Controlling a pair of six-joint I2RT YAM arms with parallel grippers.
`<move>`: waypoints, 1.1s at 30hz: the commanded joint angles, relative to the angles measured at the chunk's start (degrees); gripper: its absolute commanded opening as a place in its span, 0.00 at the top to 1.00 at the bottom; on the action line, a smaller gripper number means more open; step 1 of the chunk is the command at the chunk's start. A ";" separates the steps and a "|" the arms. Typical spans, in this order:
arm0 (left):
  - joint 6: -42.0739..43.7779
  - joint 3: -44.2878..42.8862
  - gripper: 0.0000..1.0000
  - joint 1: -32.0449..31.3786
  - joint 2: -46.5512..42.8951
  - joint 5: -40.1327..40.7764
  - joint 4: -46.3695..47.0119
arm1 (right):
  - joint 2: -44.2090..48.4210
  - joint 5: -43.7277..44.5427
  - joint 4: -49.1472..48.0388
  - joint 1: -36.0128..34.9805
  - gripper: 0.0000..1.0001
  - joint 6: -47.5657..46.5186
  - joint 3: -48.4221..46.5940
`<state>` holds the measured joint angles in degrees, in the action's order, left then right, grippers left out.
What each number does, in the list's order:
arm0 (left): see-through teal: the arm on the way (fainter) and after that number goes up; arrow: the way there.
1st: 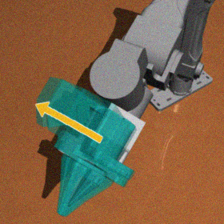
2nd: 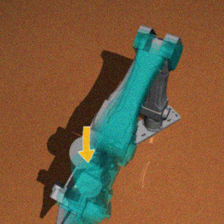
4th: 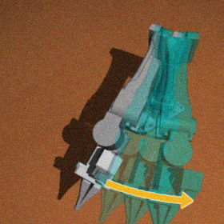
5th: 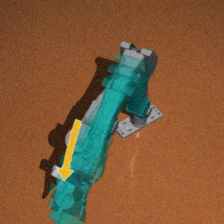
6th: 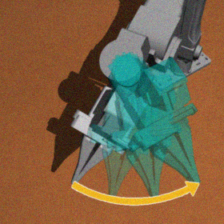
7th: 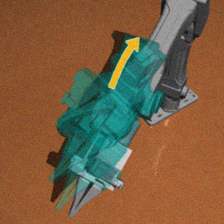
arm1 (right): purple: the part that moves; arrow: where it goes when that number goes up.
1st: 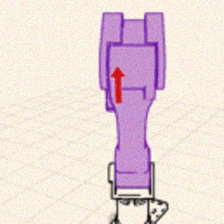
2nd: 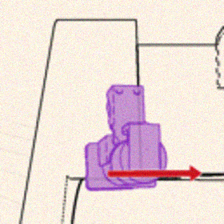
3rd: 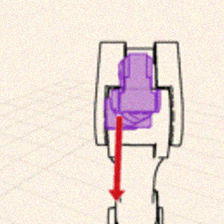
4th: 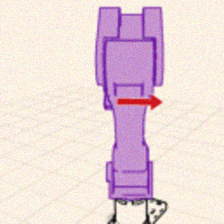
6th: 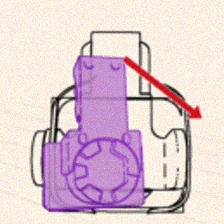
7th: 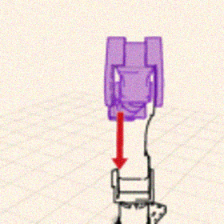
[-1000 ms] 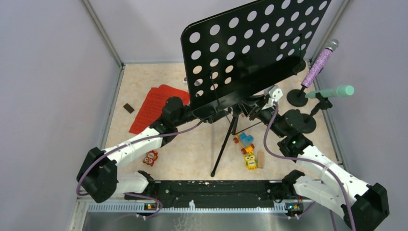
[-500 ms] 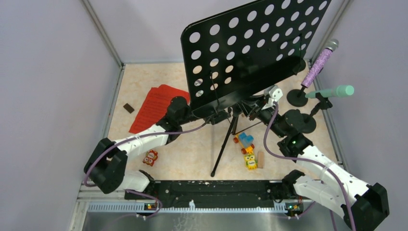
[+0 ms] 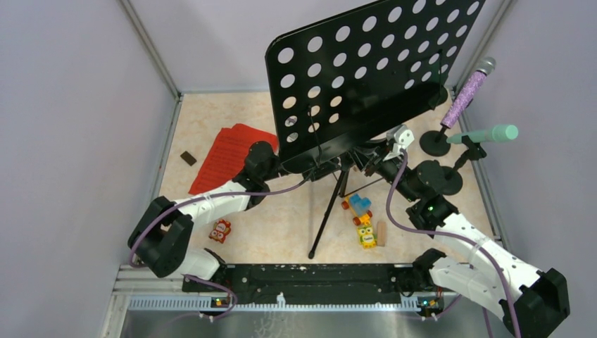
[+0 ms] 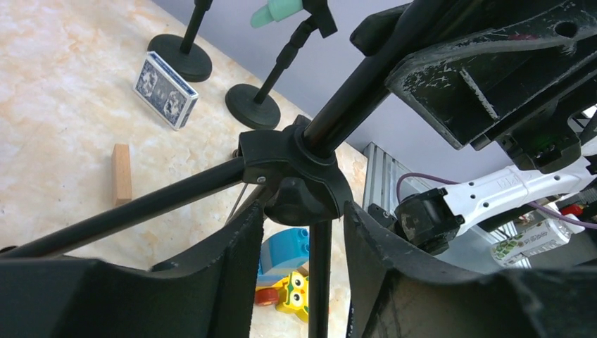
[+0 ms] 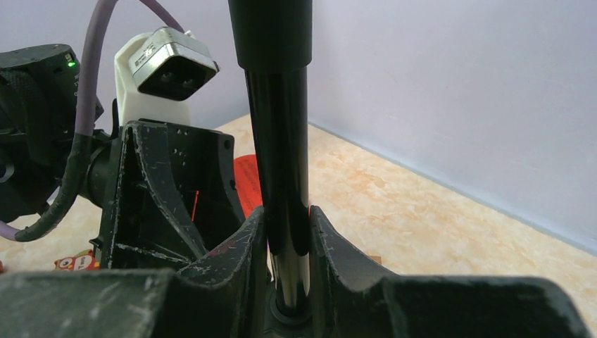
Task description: Pack up the instrument practice props
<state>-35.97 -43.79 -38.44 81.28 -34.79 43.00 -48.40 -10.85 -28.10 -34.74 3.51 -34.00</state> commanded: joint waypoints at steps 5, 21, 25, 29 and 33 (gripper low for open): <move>0.86 -1.61 0.66 -0.17 2.69 -3.36 5.38 | 0.83 -1.28 4.53 -0.32 1.00 1.34 0.78; -17.18 -6.27 1.00 -0.24 2.88 9.17 -14.29 | 1.29 -1.45 4.92 -0.35 1.00 1.35 1.13; -27.24 -8.01 1.00 -0.79 1.92 11.03 -19.08 | 1.25 -1.28 4.74 -0.33 1.00 1.30 1.30; -38.98 -7.37 1.00 -0.87 0.50 14.52 -25.37 | 1.36 -1.28 4.87 -0.32 1.00 1.58 1.11; -52.67 -3.82 1.00 -0.96 0.30 13.31 -21.30 | 1.76 -1.10 5.56 -0.35 1.00 1.33 0.87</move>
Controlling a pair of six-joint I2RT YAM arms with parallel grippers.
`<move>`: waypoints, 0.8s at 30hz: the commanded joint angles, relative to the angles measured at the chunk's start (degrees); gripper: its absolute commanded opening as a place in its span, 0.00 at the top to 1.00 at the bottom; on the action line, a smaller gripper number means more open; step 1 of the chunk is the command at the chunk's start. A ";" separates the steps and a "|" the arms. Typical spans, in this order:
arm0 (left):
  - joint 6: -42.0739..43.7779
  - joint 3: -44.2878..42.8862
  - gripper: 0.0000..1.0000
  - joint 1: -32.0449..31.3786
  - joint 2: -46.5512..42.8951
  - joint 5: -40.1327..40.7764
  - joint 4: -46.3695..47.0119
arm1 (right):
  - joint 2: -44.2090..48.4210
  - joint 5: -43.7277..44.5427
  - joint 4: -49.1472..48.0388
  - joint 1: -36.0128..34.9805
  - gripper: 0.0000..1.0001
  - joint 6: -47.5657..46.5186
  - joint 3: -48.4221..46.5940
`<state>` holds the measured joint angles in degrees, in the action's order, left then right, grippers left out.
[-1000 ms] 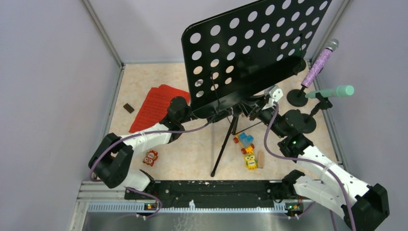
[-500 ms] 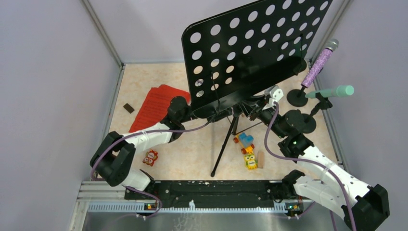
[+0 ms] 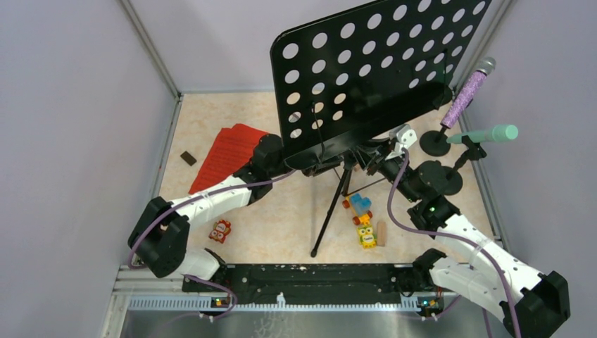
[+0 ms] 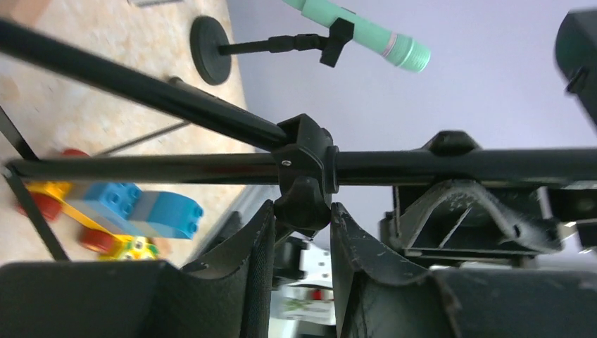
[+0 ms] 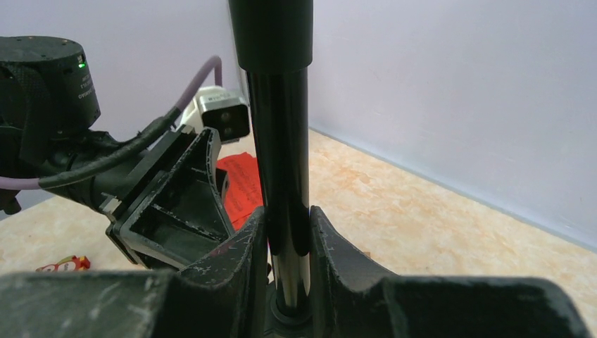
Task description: Pack up the instrument practice props
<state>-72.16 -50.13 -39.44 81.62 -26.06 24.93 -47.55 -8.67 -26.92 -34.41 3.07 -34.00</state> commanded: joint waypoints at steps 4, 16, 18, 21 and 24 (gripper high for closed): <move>-21.36 1.86 1.00 0.15 0.14 3.10 -1.36 | 1.22 -3.04 5.17 -0.62 1.00 1.16 0.41; -35.53 7.52 1.00 -0.02 -4.33 5.17 2.94 | 1.06 -2.94 5.60 -0.74 1.00 0.62 -0.16; -36.47 7.26 1.00 -0.07 -4.49 4.95 1.79 | 0.90 -2.94 5.40 -0.64 1.00 0.66 -0.11; -36.86 7.42 1.00 -0.09 -4.59 5.65 2.12 | 0.77 -3.02 5.43 -0.69 1.00 0.75 -0.18; -36.45 9.22 0.94 0.03 -4.36 7.78 7.57 | 0.95 -3.02 5.83 -0.69 1.00 0.51 -0.33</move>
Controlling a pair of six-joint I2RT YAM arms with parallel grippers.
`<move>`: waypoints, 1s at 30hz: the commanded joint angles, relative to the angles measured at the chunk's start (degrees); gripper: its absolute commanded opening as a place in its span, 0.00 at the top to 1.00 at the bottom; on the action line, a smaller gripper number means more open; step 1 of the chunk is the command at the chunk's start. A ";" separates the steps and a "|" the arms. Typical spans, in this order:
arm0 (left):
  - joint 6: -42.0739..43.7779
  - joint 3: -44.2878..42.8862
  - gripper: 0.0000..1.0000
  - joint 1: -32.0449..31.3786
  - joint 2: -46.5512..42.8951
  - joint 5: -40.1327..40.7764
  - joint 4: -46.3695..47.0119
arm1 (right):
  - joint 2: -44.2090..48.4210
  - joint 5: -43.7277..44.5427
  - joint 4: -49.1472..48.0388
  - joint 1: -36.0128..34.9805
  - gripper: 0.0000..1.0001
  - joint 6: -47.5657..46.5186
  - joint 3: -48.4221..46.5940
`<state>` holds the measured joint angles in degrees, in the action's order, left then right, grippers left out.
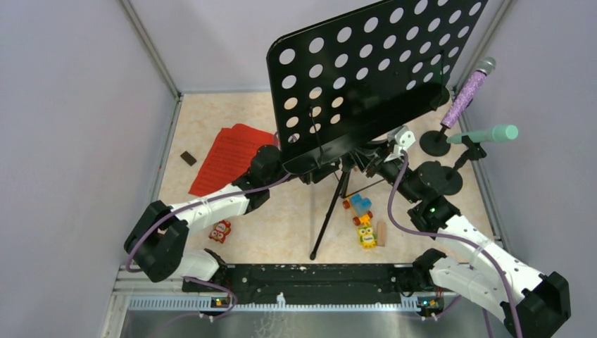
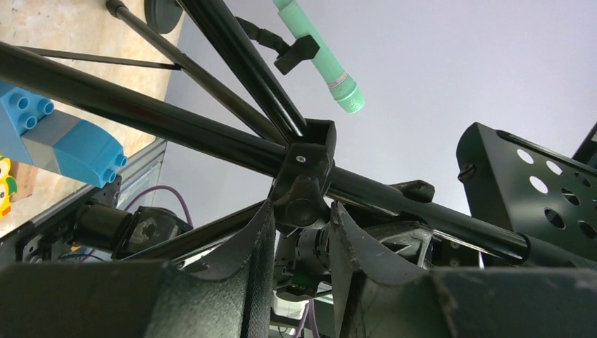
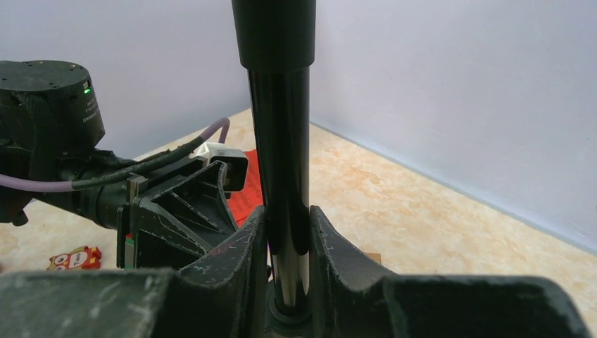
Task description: Pack up the instrument practice props
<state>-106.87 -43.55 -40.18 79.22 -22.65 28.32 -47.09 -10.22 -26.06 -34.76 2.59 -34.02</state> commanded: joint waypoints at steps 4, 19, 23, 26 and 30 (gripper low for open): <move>4.79 3.70 0.40 2.28 0.70 3.93 13.70 | 0.46 -1.30 5.26 -0.25 1.00 0.62 -0.56; 70.31 8.93 0.02 5.33 -2.89 -10.08 38.11 | 0.99 -1.31 7.17 -0.34 1.00 -0.81 -1.20; 84.93 10.75 0.02 5.18 -4.93 -18.86 44.95 | 0.95 -1.38 6.93 -0.32 1.00 -0.76 -0.82; 95.83 7.93 0.05 4.91 -5.33 -24.31 37.49 | 0.97 -1.37 6.95 -0.28 1.00 -0.69 -0.83; 110.01 3.67 0.18 4.30 -4.00 -31.74 26.56 | 1.06 -1.23 7.38 -0.33 1.00 -0.92 -0.96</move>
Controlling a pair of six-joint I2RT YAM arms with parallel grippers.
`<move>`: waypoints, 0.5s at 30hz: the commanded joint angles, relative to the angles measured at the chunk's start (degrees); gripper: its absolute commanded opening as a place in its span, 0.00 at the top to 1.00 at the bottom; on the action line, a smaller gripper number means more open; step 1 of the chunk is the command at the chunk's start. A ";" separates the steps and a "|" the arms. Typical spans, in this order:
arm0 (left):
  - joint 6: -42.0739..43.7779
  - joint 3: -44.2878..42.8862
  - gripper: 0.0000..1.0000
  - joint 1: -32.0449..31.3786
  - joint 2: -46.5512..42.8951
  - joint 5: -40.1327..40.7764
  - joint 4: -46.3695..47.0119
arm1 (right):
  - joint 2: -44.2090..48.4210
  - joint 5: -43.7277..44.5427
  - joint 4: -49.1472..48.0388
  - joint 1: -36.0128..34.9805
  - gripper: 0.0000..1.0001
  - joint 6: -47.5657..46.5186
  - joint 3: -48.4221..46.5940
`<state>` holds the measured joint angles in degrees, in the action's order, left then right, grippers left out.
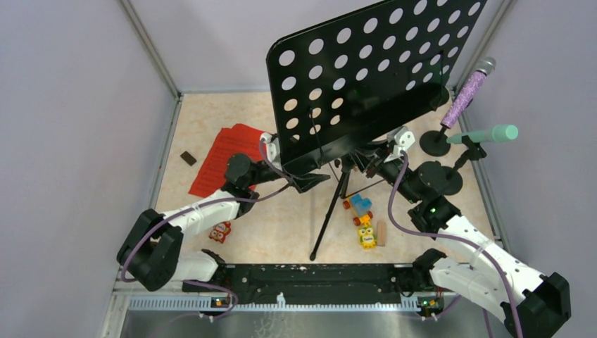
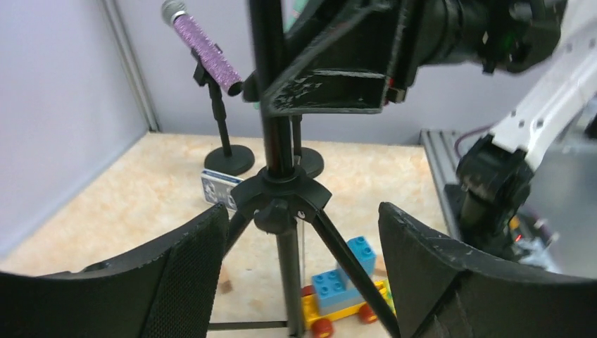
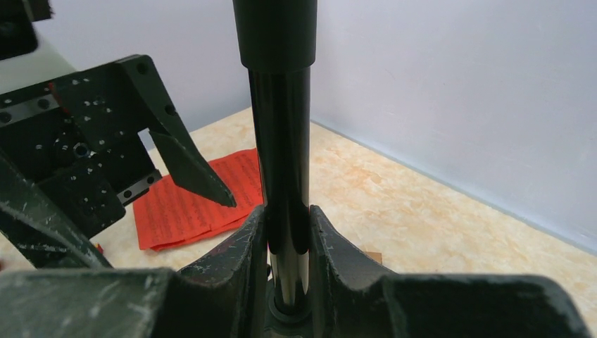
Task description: Pack up the instrument practice props
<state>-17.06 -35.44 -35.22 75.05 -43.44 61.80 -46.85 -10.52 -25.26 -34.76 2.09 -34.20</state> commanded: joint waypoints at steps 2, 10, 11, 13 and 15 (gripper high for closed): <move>27.65 -6.08 0.20 -1.09 0.94 -12.22 -11.58 | 0.81 -0.92 6.71 -0.30 1.00 -0.49 -0.81; 44.94 -8.77 0.22 -2.66 3.60 -10.94 -19.72 | 0.82 -0.90 7.15 -0.32 1.00 -0.49 -0.87; 46.16 -8.86 0.23 -2.77 4.13 -10.08 -19.85 | 0.85 -0.90 7.15 -0.34 1.00 -0.49 -0.88; 48.61 -8.97 0.23 -3.19 4.76 -9.02 -19.99 | 0.88 -0.91 7.23 -0.30 1.00 -0.48 -0.96; 49.78 -9.19 0.23 -3.61 5.48 -7.92 -20.12 | 0.88 -0.82 7.35 -0.37 1.00 -0.53 -0.88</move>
<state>25.34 -42.37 -38.09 79.40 -52.82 42.76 -46.48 -10.61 -24.77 -34.81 2.04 -34.20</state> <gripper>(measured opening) 0.776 0.220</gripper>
